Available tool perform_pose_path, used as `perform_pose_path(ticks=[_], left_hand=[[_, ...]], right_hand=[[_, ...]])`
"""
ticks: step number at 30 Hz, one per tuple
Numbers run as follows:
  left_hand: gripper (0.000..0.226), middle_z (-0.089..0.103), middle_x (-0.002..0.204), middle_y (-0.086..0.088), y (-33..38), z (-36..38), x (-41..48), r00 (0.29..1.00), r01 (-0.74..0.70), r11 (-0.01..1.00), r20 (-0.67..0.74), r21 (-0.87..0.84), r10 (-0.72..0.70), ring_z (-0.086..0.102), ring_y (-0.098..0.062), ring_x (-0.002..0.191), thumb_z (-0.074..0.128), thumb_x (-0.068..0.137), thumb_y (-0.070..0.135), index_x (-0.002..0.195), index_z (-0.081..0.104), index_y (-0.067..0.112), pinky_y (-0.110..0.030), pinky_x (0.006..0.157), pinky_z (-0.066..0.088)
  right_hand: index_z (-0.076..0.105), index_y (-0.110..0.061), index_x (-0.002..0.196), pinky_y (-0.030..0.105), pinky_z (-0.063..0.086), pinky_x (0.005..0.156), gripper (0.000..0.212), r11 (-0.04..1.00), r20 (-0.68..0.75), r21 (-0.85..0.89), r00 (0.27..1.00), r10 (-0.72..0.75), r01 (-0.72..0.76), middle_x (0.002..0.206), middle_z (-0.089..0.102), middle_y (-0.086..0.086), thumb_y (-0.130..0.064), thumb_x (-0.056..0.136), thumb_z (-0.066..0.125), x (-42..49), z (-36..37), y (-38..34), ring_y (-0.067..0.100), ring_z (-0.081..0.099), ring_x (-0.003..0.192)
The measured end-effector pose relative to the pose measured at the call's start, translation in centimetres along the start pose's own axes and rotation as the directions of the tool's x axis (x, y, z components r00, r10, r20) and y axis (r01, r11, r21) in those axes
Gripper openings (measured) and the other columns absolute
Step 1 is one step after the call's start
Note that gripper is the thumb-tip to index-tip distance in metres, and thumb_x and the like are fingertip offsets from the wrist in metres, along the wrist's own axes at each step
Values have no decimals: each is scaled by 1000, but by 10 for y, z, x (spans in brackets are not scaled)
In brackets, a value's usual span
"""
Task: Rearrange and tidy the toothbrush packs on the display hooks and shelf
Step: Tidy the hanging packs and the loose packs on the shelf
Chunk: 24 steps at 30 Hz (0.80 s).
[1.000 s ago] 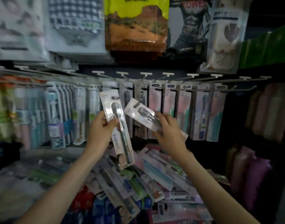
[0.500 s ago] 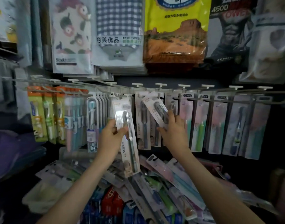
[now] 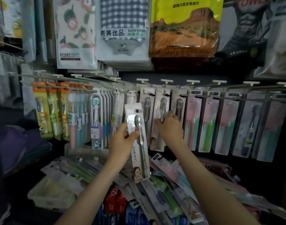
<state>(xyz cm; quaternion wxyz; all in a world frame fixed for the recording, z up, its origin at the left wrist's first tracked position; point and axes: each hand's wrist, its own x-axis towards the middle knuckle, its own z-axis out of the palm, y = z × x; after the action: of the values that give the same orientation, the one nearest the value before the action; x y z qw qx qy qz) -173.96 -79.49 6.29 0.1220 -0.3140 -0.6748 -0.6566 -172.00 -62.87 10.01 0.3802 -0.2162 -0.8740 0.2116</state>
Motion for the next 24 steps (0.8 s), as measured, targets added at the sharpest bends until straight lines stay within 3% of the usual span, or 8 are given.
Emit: perform_pose_path(ticks=[3,5,7,9,12,16,20,24], left_hand=[[7,68,68,7,2,7,-3,1000,-6,999,11,-36,6,62,-9,60,62,90,17,85,58,21,-16,55,46],[7,71,76,5,4,15,-3,999,1,997,37,-81,2,66,-11,68,62,90,16,91,61,23,-26,62,54],[10,72,84,-3,12,26,-4,999,-3,990,50,-142,11,68,-21,78,61,91,16,96,63,24,-42,73,55],[7,72,86,-3,14,39,-2,998,-11,981,60,-194,23,68,-23,82,59,92,20,96,63,24,-47,78,56],[21,67,97,-15,16,59,4,990,-11,983,134,-184,36,64,-35,91,50,94,40,100,64,25,-57,84,51],[48,46,139,-5,17,78,11,981,-191,967,72,170,181,46,-13,122,44,98,38,142,37,23,-27,103,35],[81,5,157,-10,17,82,23,923,-322,821,-36,471,382,10,-27,144,56,93,23,150,-2,31,-39,115,19],[94,-10,157,-11,19,88,38,885,-377,712,4,593,465,1,-32,145,63,87,16,149,-7,29,-42,115,14]], right_hand=[[20,-10,147,31,44,91,61,977,-78,148,987,-142,153,138,42,15,-33,98,46,-22,-6,-1,25,49,117],[30,-17,143,12,44,74,49,906,-41,369,978,-207,207,114,57,3,-32,99,43,-45,-14,-2,3,57,92],[33,-22,137,6,42,62,43,830,57,531,970,-235,170,94,59,-7,-33,97,45,-63,-20,1,-6,58,75],[36,-24,131,8,44,64,37,808,100,569,962,-255,155,87,60,-8,-33,96,48,-69,-20,11,-7,60,74],[46,-24,126,31,53,80,31,802,78,587,978,-193,112,94,64,-8,-28,96,51,-63,-26,27,5,63,86],[43,-19,136,24,44,77,38,893,-37,423,987,-155,156,107,57,-12,-23,98,47,-46,-55,48,5,55,90],[41,-18,139,21,42,70,41,945,-95,236,973,-208,225,110,60,1,-19,99,46,-21,-76,66,11,56,90],[39,-15,139,26,41,68,40,956,-135,224,977,-164,191,105,58,5,-20,100,43,-6,-73,62,16,52,82]])
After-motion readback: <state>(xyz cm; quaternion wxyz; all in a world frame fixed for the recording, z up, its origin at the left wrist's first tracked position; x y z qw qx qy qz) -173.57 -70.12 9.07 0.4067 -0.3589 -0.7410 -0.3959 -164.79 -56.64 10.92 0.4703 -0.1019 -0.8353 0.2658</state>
